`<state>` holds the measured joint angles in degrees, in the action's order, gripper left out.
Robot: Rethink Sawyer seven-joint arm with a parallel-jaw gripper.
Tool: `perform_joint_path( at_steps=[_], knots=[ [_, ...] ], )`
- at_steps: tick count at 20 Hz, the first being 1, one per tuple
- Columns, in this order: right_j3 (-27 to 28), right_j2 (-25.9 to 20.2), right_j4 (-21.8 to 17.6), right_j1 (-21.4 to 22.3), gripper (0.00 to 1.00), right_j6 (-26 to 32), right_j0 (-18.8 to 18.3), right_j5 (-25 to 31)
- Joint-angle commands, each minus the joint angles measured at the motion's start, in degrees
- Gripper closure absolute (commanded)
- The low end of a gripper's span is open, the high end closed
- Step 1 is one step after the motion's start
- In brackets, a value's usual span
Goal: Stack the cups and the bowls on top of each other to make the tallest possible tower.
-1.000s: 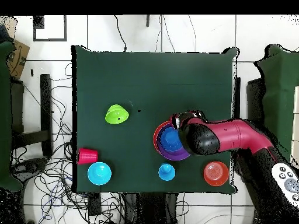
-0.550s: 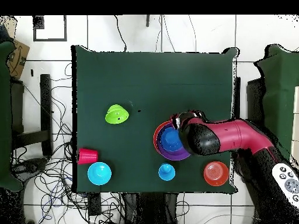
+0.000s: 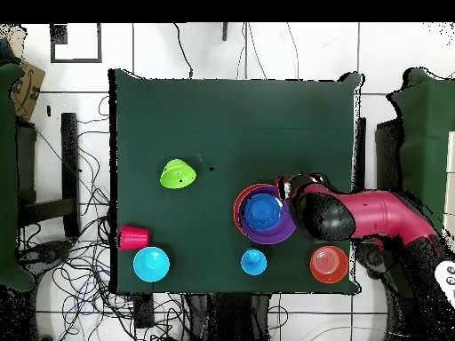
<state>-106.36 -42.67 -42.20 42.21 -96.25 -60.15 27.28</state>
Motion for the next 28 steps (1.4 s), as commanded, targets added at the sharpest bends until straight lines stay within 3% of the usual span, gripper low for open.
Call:
perform_joint_path(
  at_steps=[1,10,20,28],
  knots=[
    [0.5,-0.8,-3.3,-2.1,0.00,14.0,-0.7,6.8],
    [-0.2,0.5,-6.8,-3.7,0.00,16.0,-1.5,7.5],
    [1.2,0.6,-6.6,-3.7,0.00,18.0,-0.6,11.8],
    [0.2,-1.5,-5.6,-3.1,0.00,20.3,-3.0,13.7]
  ],
)
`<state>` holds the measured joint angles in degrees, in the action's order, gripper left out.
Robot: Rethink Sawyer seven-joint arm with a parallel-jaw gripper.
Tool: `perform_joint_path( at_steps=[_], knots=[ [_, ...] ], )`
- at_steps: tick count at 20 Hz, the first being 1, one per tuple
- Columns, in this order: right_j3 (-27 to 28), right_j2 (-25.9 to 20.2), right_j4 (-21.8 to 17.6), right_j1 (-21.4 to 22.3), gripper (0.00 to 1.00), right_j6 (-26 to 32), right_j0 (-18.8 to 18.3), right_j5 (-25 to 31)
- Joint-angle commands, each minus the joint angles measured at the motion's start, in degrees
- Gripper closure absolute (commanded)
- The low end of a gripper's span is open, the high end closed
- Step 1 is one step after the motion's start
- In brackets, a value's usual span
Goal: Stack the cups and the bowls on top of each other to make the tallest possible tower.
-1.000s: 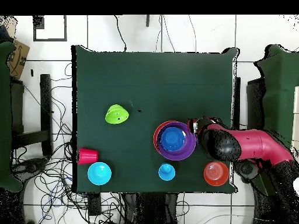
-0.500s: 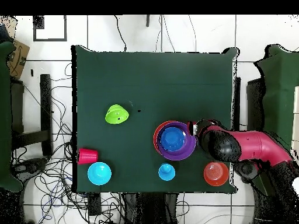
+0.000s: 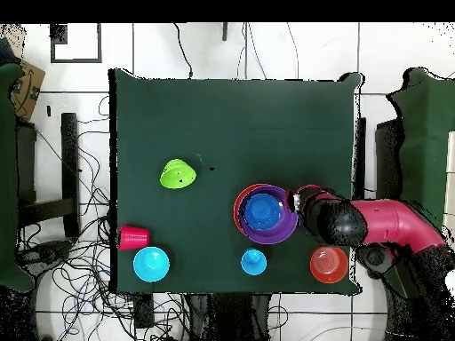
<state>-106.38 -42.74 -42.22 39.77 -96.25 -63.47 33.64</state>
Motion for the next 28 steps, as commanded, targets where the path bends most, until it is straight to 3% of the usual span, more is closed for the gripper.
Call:
perform_joint_path(
  at_steps=[1,17,28],
  knots=[
    [0.2,-2.0,-5.2,-0.4,0.00,21.2,-0.2,8.0],
    [2.2,-6.8,-3.6,-2.2,0.00,29.8,-6.6,12.3],
    [3.3,-3.4,-8.0,-0.9,0.00,20.9,-2.5,6.2]
  ],
)
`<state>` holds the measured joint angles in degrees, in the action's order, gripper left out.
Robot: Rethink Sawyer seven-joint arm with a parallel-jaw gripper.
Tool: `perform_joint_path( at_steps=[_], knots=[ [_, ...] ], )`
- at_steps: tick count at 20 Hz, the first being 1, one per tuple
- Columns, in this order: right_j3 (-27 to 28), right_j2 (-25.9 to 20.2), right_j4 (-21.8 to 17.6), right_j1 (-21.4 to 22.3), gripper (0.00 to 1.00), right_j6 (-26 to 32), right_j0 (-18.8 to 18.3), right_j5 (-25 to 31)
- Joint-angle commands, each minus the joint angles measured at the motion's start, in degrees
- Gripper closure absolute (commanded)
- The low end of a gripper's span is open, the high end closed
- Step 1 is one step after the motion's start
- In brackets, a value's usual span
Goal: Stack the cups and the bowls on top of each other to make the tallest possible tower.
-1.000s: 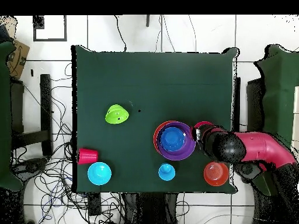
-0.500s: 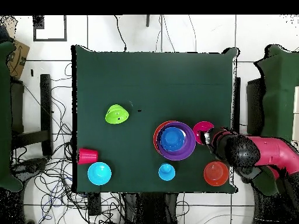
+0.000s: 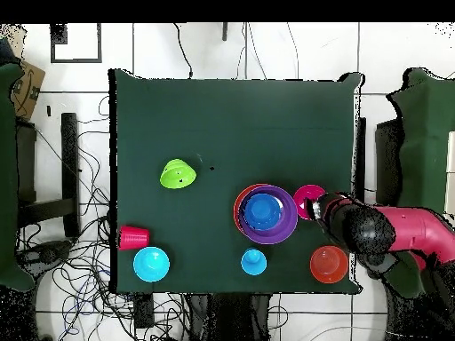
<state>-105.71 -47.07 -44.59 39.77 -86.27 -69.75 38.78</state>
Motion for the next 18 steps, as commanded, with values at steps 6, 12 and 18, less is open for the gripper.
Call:
perform_joint_path(
  at_steps=[6,12,18],
  knots=[
    [3.2,0.8,-5.9,-0.2,0.00,8.9,4.2,0.2],
    [3.2,1.0,-6.2,1.8,0.00,10.0,3.9,1.4],
    [3.1,0.0,-4.3,1.8,0.00,11.4,2.9,2.6]
  ],
)
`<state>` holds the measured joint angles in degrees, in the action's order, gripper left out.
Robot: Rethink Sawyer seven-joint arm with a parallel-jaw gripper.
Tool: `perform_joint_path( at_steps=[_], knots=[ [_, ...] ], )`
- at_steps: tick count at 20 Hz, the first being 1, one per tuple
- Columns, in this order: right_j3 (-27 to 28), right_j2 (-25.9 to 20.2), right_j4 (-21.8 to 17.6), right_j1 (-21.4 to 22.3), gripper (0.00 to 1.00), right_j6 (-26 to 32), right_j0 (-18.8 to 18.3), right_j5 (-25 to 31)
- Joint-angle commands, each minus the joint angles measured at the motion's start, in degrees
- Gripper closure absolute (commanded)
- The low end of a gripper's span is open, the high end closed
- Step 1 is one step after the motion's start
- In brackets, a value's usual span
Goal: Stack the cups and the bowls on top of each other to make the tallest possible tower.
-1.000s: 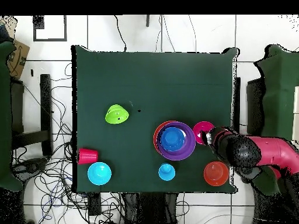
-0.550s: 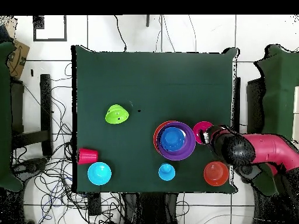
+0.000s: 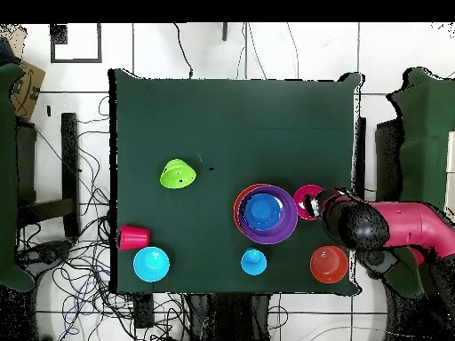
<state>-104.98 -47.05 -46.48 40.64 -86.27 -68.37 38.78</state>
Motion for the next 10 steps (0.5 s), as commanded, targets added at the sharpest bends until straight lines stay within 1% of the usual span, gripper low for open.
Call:
perform_joint_path(
  at_steps=[1,4,10],
  knots=[
    [2.3,0.0,-2.6,0.7,0.00,11.3,1.5,2.2],
    [2.4,0.1,-3.2,0.5,0.00,11.0,1.9,1.6],
    [2.3,0.1,-3.2,-0.1,0.00,11.6,1.3,1.4]
  ],
)
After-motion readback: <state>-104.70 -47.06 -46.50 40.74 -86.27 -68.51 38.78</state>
